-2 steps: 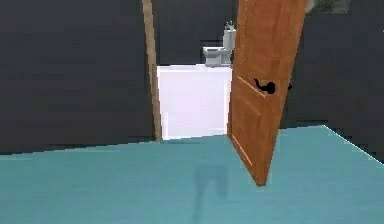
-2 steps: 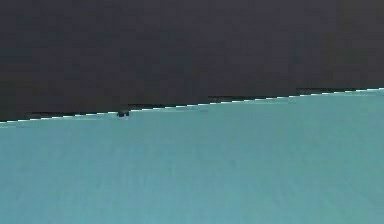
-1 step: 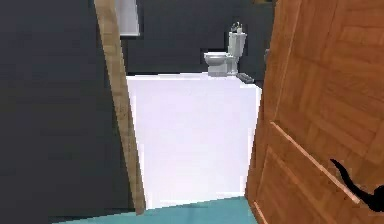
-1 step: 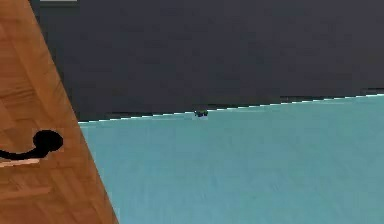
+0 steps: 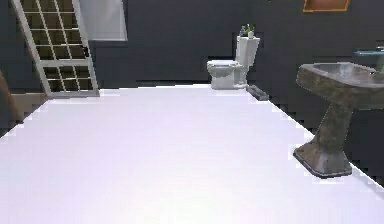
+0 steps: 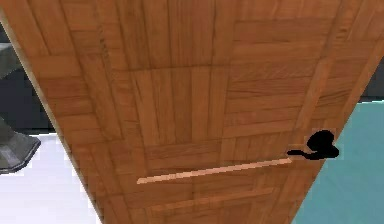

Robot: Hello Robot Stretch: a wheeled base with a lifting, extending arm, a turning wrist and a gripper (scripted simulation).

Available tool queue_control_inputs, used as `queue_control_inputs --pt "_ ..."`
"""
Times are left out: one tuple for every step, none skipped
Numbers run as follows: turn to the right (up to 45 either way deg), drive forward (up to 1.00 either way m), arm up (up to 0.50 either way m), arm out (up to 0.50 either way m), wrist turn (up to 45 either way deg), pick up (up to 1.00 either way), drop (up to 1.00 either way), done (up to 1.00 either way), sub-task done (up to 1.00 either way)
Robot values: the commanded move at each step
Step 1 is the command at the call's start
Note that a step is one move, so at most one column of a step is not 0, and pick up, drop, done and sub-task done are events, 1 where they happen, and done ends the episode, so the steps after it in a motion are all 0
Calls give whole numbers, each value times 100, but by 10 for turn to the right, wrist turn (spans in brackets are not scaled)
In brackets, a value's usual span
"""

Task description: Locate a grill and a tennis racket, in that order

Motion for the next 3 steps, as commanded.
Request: queue_control_inputs --pt "0 35 0 0 0 0 0 0 0" --pt "-390 0 0 0 0 0 0 0 0" --pt "0 100 0 0 0 0 0 0 0"
